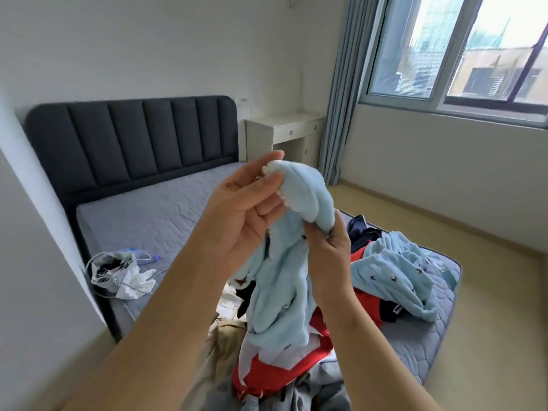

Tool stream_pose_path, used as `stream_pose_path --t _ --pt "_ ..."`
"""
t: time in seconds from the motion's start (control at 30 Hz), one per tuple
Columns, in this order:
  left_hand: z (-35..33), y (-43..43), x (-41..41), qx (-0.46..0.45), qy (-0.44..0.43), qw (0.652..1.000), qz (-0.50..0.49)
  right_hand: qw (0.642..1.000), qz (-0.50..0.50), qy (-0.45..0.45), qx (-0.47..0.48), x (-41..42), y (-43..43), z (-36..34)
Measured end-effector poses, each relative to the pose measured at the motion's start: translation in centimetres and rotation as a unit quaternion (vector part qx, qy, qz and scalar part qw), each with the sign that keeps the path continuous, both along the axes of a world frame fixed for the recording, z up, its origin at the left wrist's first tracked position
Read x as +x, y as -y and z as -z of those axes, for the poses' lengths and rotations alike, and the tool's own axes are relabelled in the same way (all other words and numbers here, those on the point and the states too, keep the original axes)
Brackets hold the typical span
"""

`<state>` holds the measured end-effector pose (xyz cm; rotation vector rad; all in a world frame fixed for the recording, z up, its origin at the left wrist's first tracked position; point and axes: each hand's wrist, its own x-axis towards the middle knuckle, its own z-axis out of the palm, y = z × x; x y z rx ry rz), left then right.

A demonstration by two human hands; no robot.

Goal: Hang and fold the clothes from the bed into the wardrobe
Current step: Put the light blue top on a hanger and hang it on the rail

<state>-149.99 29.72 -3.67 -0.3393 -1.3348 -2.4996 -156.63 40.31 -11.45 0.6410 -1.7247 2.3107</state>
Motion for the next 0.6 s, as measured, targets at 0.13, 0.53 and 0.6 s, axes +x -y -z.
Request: stream_pose_path --t 0.13,0.53,0.6 --pt "-2.1 1.3 0.9 -0.106 -0.095 0.984 -0.103 0.997 -0.024 -0.034 -0.069 -0.1 -0.6 -3.9" --pt "17.9 3.9 -1.3 -0.280 0.421 0.852 -0.132 0.987 0.001 0.154 0.052 0.7 -0.6 4.3" --pt "19.4 3.9 -1.1 -0.144 0.427 0.888 -0.093 0.976 0.026 0.188 0.107 0.6 -0.6 5.8"
